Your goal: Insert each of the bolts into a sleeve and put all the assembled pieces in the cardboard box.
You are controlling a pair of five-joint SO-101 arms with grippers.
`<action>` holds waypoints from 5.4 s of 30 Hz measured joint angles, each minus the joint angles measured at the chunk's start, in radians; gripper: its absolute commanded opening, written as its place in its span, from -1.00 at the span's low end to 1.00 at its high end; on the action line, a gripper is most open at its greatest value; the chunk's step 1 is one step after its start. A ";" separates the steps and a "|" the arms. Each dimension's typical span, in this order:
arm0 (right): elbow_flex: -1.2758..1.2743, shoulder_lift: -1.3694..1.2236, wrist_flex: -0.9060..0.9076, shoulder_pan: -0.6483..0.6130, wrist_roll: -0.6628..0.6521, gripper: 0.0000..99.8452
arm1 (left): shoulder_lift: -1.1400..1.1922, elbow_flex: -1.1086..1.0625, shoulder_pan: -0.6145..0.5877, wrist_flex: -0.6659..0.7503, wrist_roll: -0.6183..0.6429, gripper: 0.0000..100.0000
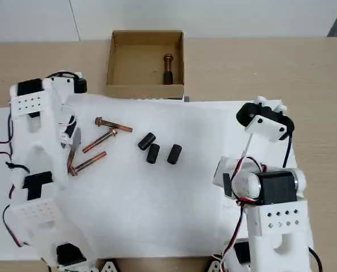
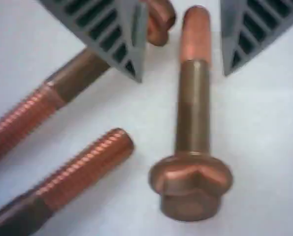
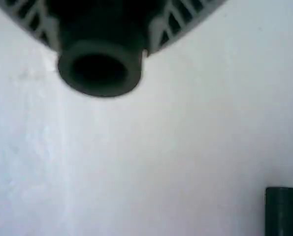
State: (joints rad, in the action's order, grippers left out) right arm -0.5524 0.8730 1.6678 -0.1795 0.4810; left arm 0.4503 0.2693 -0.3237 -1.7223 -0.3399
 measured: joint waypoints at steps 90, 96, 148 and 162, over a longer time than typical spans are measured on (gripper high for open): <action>-0.603 0.416 -0.666 -0.222 -0.381 -0.99 | -2.232 -1.556 0.407 0.664 0.583 -0.99; -0.756 0.427 -0.842 -0.339 -0.468 -0.99 | -2.254 -1.590 0.450 0.667 0.783 -0.99; -0.844 0.431 -1.129 -0.612 -0.686 -0.99 | -2.256 -1.622 0.655 0.825 1.030 -0.99; -0.812 0.431 -1.129 -0.612 -0.686 -0.99 | -2.256 -1.623 0.583 0.884 1.030 -0.99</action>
State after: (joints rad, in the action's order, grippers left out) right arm -1.3640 1.3042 0.5386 -0.7917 -0.2048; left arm -1.8052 -1.3541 0.2593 -0.8385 0.6897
